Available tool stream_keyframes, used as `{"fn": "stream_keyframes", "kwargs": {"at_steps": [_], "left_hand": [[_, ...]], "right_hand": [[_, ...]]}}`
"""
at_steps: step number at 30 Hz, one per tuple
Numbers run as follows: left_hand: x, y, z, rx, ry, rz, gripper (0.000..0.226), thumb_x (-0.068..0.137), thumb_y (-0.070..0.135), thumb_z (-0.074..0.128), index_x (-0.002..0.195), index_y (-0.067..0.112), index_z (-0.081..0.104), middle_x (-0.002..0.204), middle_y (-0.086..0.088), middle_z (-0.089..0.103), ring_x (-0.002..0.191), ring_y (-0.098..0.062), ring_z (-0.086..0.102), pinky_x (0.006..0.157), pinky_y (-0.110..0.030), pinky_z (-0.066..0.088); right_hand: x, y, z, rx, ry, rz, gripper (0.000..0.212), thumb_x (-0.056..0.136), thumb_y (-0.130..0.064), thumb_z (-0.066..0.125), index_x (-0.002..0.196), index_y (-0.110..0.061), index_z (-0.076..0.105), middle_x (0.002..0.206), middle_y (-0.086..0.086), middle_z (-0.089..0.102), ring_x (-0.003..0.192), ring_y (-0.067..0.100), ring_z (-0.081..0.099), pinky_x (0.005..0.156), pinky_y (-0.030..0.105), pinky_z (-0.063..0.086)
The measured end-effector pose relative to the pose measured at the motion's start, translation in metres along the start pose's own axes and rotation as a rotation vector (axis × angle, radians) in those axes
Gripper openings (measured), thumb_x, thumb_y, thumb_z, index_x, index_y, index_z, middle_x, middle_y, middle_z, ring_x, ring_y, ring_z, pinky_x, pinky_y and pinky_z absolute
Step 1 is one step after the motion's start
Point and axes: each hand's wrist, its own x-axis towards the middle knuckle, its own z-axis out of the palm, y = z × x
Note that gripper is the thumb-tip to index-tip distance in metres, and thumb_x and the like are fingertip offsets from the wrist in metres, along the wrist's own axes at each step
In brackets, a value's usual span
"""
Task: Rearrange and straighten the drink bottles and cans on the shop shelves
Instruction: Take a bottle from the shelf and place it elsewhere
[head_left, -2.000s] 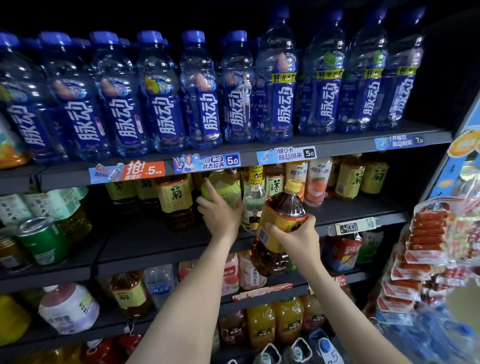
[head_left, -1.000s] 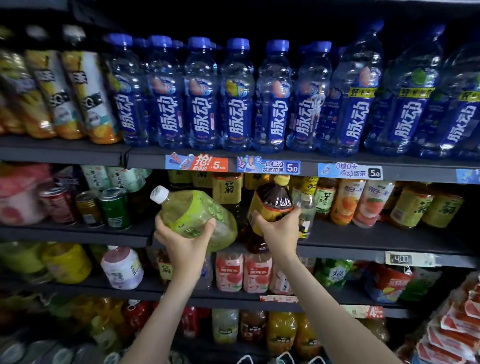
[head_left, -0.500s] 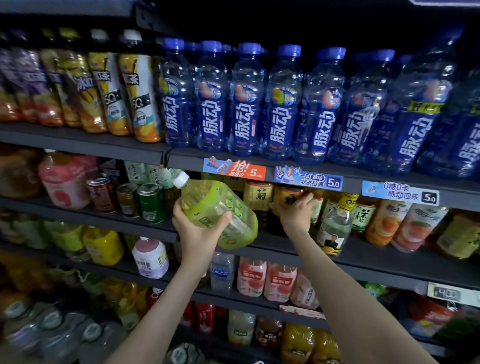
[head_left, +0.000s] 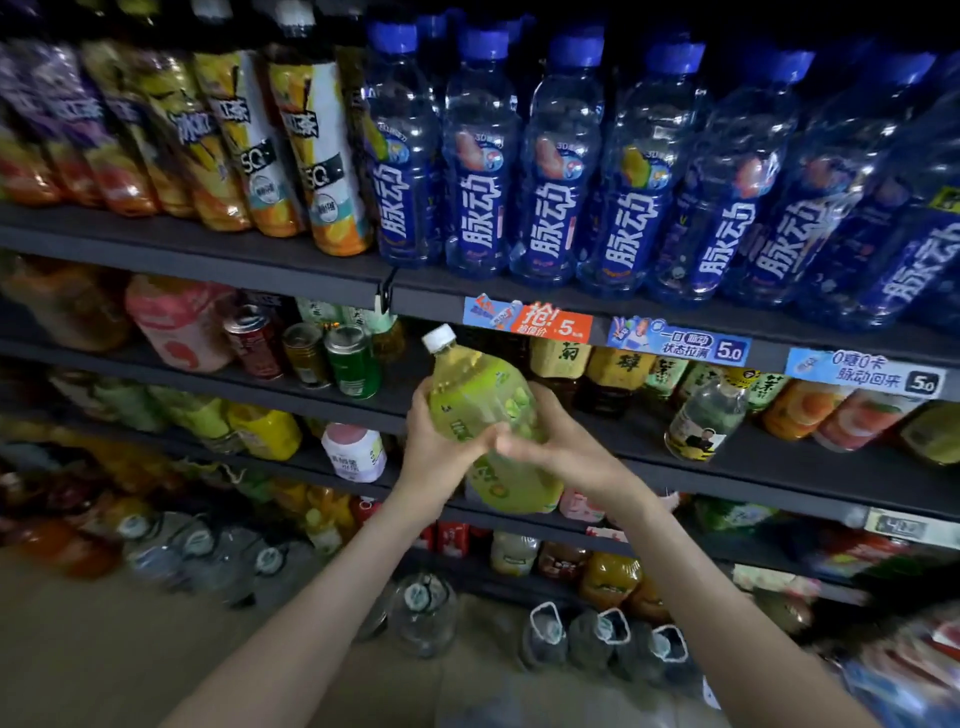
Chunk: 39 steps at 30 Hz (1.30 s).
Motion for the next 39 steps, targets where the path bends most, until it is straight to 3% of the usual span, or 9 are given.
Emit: {"fn": "stream_keyframes", "kwargs": {"at_steps": [5,7,10,16,20,24,28,34,39], "left_hand": [[-0.001,0.013,-0.009,0.005,-0.159,-0.03,0.063,0.068,0.032,0.084,0.122,0.037,0.051,0.122,0.001,0.062,0.106,-0.011,0.062,0.088,-0.034,0.054],[-0.003,0.017,-0.021,0.005,-0.221,-0.056,0.048,0.075,0.038,0.075,0.119,0.036,0.057,0.121,0.003,0.064,0.107,-0.012,0.063,0.088,-0.034,0.054],[-0.012,0.022,-0.034,0.082,-0.298,-0.113,0.05,0.071,0.052,0.071,0.117,0.036,0.058,0.12,0.012,0.064,0.113,-0.008,0.058,0.097,-0.031,0.047],[-0.042,0.032,-0.043,-0.032,-0.322,-0.272,0.058,0.065,0.059,0.071,0.112,0.026,0.064,0.11,0.005,0.071,0.108,-0.015,0.063,0.102,-0.037,0.043],[-0.067,0.033,-0.048,-0.034,-0.277,-0.261,0.086,0.051,0.073,0.076,0.119,0.023,0.064,0.114,0.002,0.07,0.11,-0.019,0.063,0.106,-0.044,0.041],[-0.096,0.036,-0.049,-0.069,-0.186,-0.284,0.066,0.063,0.062,0.075,0.111,0.018,0.069,0.107,-0.002,0.072,0.104,-0.023,0.066,0.1,-0.044,0.045],[-0.123,0.036,-0.056,-0.06,-0.066,-0.338,0.06,0.063,0.063,0.074,0.108,0.022,0.069,0.104,0.002,0.073,0.101,-0.021,0.066,0.095,-0.042,0.048],[-0.144,0.028,-0.073,-0.009,-0.042,-0.211,0.055,0.069,0.054,0.075,0.114,0.024,0.067,0.105,0.004,0.073,0.1,-0.016,0.068,0.095,-0.043,0.05],[-0.135,0.032,-0.086,0.027,-0.08,-0.182,0.046,0.076,0.054,0.071,0.113,0.028,0.067,0.109,0.009,0.071,0.108,-0.012,0.063,0.099,-0.037,0.046]], "right_hand": [[-0.001,0.0,0.008,-0.001,0.074,0.104,0.089,0.05,-0.051,0.082,0.124,-0.03,0.037,0.117,-0.004,0.059,0.106,0.012,0.061,0.091,0.041,0.054],[-0.01,0.003,0.009,0.158,0.07,0.12,0.094,0.048,-0.049,0.082,0.128,-0.023,0.04,0.116,0.0,0.063,0.101,0.014,0.065,0.086,0.038,0.057],[-0.023,0.001,0.014,0.326,0.042,0.109,0.095,0.047,-0.043,0.083,0.13,-0.018,0.043,0.112,0.003,0.067,0.092,0.013,0.071,0.071,0.029,0.057],[-0.042,-0.011,0.029,0.498,-0.067,0.096,0.066,0.064,-0.025,0.076,0.123,-0.016,0.048,0.108,0.007,0.07,0.086,0.017,0.073,0.062,0.027,0.057],[-0.058,-0.007,0.037,0.549,-0.131,0.11,0.081,0.059,-0.034,0.081,0.131,-0.014,0.048,0.117,0.013,0.067,0.099,0.029,0.069,0.072,0.039,0.058],[-0.071,-0.002,0.047,0.555,-0.166,0.13,0.083,0.065,-0.045,0.081,0.134,-0.013,0.048,0.121,0.013,0.066,0.107,0.032,0.066,0.092,0.053,0.052],[-0.083,-0.007,0.06,0.572,-0.23,0.146,0.065,0.075,-0.044,0.073,0.13,-0.015,0.054,0.118,0.01,0.069,0.107,0.03,0.066,0.095,0.05,0.051],[-0.094,-0.004,0.073,0.483,-0.331,0.05,0.068,0.078,-0.047,0.074,0.136,-0.026,0.047,0.129,0.002,0.063,0.119,0.025,0.06,0.103,0.051,0.044],[-0.086,-0.014,0.084,0.487,-0.285,0.074,0.078,0.076,-0.052,0.077,0.139,-0.024,0.043,0.13,0.004,0.062,0.118,0.027,0.06,0.102,0.052,0.044]]}}
